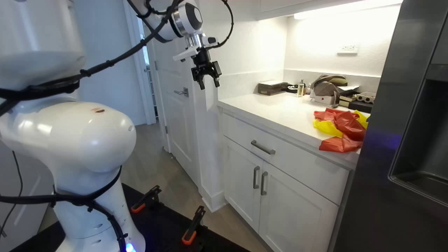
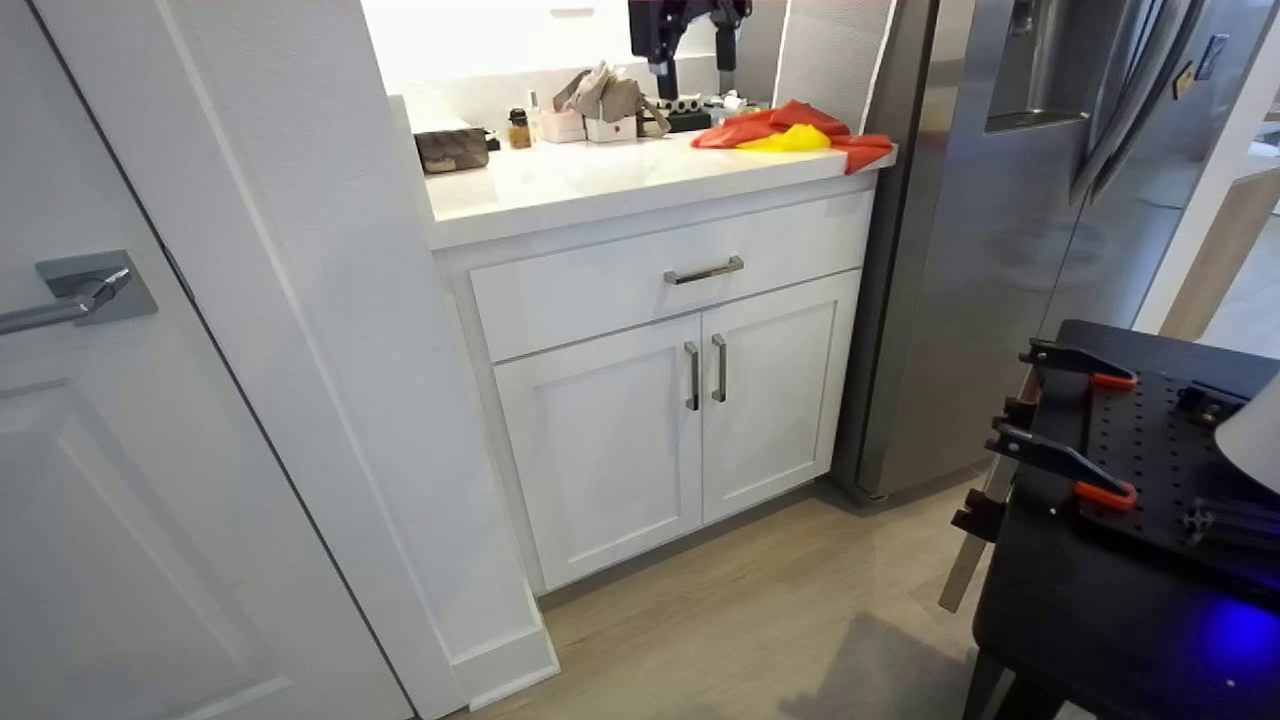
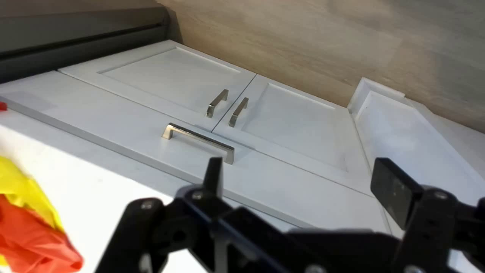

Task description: Press the plastic bag to fit into the drawer then close the drawer

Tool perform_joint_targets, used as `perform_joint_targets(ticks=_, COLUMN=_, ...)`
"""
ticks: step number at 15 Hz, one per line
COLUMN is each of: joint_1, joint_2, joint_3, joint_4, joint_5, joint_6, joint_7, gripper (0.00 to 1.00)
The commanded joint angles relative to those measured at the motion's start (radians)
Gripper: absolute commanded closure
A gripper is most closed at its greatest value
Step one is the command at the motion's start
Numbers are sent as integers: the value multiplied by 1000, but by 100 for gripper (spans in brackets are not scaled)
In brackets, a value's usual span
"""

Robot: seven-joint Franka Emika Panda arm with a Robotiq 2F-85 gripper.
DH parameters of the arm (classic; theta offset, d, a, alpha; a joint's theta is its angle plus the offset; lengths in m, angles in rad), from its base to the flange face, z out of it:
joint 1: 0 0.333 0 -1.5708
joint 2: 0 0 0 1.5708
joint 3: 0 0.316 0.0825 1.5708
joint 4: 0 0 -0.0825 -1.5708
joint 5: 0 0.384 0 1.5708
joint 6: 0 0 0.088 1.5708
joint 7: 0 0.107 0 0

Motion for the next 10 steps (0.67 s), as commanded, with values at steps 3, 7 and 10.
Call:
perform_joint_targets(ticks=3, joint_1=2, joint_2=-51, joint_3=21, joint_4=48, joint_5=0, joint_6=-116, joint_7=-1, gripper=0)
perform_joint_targets(ticks=7, joint_1=1, joint_2=-56, joint_3=22, joint_4=50, joint_5=-1, joint_6=-123, joint_7=-1, gripper=0)
perform_joint_targets(ticks=10, joint_1=1, joint_2=-53, joint_3=21, joint_4=50, joint_5=-1, joint_6=-123, joint_7=-1, gripper=0)
